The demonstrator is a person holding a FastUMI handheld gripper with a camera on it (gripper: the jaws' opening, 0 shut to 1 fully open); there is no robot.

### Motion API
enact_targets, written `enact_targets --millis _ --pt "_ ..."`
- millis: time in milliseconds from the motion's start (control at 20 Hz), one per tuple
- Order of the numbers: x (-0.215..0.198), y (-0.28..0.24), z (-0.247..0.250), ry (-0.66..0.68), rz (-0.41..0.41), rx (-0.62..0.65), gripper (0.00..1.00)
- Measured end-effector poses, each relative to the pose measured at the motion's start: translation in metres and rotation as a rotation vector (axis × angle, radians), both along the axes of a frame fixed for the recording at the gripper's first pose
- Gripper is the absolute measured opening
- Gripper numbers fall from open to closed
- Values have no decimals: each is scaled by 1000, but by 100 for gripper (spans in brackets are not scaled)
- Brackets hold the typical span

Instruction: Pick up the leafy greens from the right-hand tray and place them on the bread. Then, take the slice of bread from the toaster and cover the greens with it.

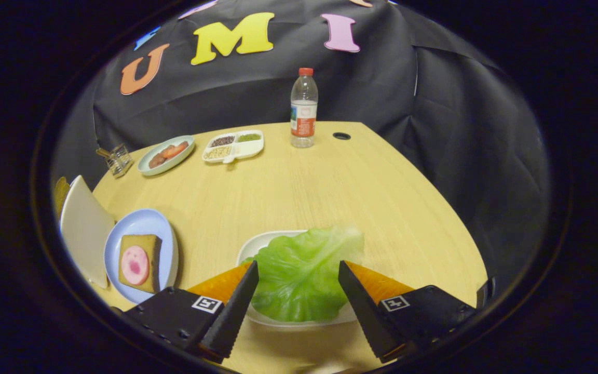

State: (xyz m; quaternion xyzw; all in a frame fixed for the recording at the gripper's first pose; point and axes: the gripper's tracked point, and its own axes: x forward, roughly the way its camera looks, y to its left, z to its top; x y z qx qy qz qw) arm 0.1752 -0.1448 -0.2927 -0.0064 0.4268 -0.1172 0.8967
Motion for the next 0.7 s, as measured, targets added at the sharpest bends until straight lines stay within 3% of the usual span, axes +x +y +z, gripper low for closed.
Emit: enact_targets --millis 350,500,600,700 --pt "-12 -9 -28 98 -38 38 91" --pt "-12 -9 -27 92 -38 43 50" --pt "-11 -8 -27 82 -41 45 51" --pt "-11 -5 -26 72 -45 74 17"
